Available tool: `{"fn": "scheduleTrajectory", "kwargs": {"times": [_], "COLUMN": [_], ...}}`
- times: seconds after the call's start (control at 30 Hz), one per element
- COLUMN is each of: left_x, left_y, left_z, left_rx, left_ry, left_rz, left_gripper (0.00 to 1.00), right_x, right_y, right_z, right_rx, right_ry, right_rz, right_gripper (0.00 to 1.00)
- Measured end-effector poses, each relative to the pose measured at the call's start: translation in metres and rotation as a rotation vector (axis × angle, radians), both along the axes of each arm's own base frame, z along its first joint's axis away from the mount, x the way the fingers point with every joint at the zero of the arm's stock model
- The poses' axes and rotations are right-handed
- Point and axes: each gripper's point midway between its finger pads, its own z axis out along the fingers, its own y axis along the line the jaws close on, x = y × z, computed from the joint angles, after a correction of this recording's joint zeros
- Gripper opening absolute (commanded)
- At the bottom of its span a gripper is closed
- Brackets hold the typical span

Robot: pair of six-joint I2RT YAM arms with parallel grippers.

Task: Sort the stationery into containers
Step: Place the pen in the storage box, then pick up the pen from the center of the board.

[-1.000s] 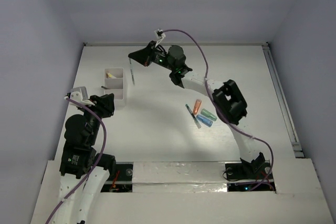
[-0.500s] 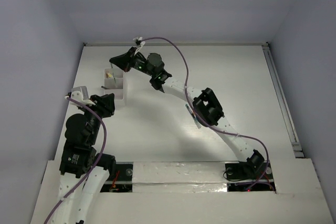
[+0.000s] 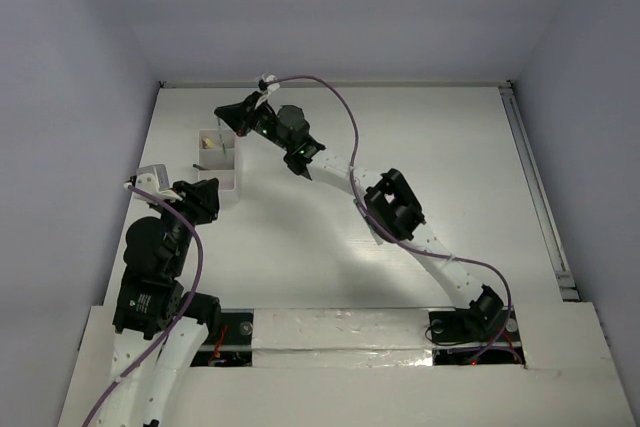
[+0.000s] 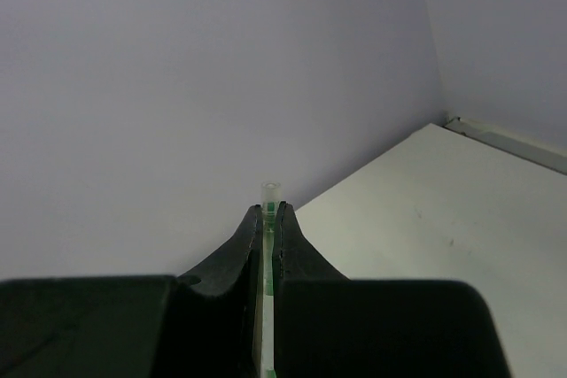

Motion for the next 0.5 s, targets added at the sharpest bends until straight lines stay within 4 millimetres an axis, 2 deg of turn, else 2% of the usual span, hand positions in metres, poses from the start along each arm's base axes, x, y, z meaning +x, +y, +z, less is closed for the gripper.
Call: {"fn": "scheduleTrajectory", "kwargs": {"times": [0.1, 0.13, 0.23, 0.3, 0.43, 0.5], "left_x": [0.000, 0.000, 0.000, 0.000, 0.000, 0.000], "left_y": [0.000, 0.000, 0.000, 0.000, 0.000, 0.000], "left_z": [0.000, 0.000, 0.000, 0.000, 0.000, 0.000], "left_rx": [0.000, 0.000, 0.000, 0.000, 0.000, 0.000], "left_ry": [0.000, 0.001, 0.000, 0.001, 0.001, 0.001], "left_rz": [0.000, 0.000, 0.000, 0.000, 0.000, 0.000], "left_gripper": [0.24, 0.24, 0.24, 0.24, 0.24, 0.24], "right_x": [0.001, 0.001, -0.003, -0.006, -0.016, -0.021], "right_y": [-0.001, -0.001, 0.000, 0.000, -0.002, -0.007], "right_z": [-0.017, -0.026, -0.058, -0.076, -0.066, -0.053], "right_rx": [-0.017, -0.029, -0.075, -0.099, -0.108, -0.113], "right_ry": [0.015, 0.025, 0.053, 0.062, 0.049, 0.040], "right_rz": [-0.007, -0.007, -0.002, 0.002, 0.016, 0.018], "right_gripper": [0.11, 0.20, 0.34, 0.39, 0.49, 0.50]}}
